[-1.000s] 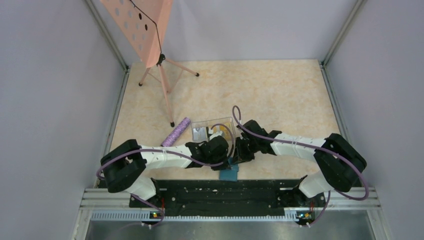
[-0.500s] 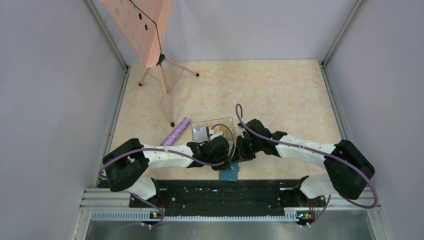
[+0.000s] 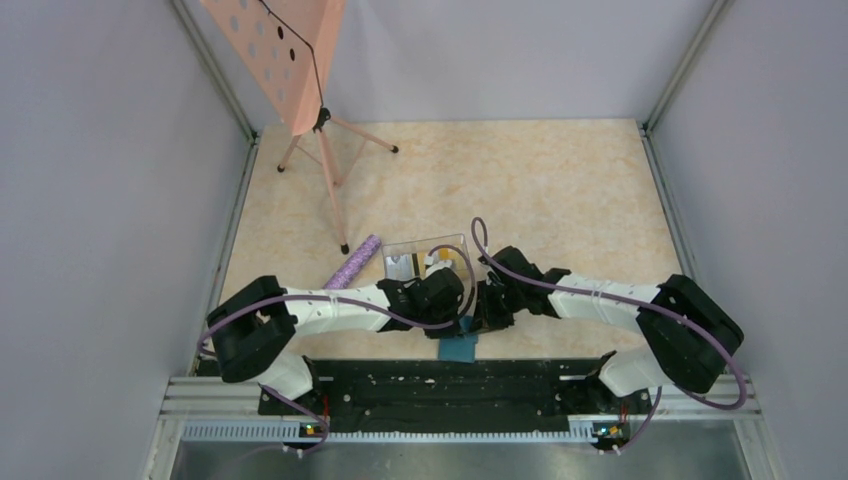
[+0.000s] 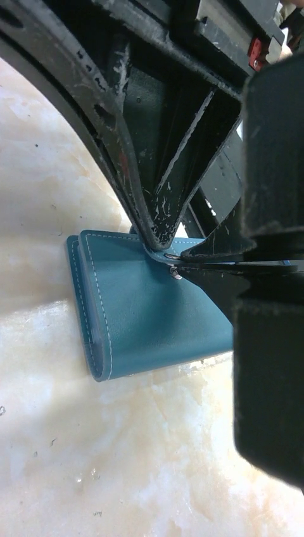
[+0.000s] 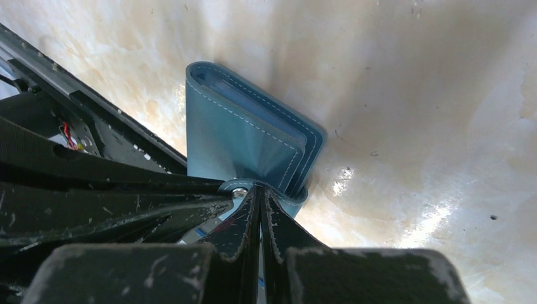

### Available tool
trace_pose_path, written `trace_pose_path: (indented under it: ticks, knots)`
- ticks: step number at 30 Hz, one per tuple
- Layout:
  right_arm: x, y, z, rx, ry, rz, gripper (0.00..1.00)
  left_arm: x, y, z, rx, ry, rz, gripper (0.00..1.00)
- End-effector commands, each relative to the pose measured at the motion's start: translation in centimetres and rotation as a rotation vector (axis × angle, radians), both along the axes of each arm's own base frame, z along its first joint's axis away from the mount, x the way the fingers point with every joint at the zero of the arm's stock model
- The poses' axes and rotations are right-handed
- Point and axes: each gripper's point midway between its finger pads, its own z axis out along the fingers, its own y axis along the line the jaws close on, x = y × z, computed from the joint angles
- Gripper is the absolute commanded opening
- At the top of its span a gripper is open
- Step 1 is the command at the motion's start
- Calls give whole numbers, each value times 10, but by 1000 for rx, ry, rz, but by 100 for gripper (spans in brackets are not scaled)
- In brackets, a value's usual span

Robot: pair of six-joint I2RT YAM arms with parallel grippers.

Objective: Put the credit cards into the card holder
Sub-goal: Close the card holder at the corner of the board.

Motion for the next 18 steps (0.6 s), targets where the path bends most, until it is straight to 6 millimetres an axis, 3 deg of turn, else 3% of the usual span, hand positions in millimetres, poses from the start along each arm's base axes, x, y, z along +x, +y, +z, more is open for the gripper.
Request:
trace_pose_path:
  ticks: [1,13,18]
  knots:
    - [18,7,4,9,-32,-35,0,-1,-6,9,6,-20,-43,0]
    - [21,2,5,-22,-45,-58,0,-8,4,10,8,-5,-25,0]
    - [20,7,10,11,-47,-45,0,-10,7,-1,26,14,-23,0]
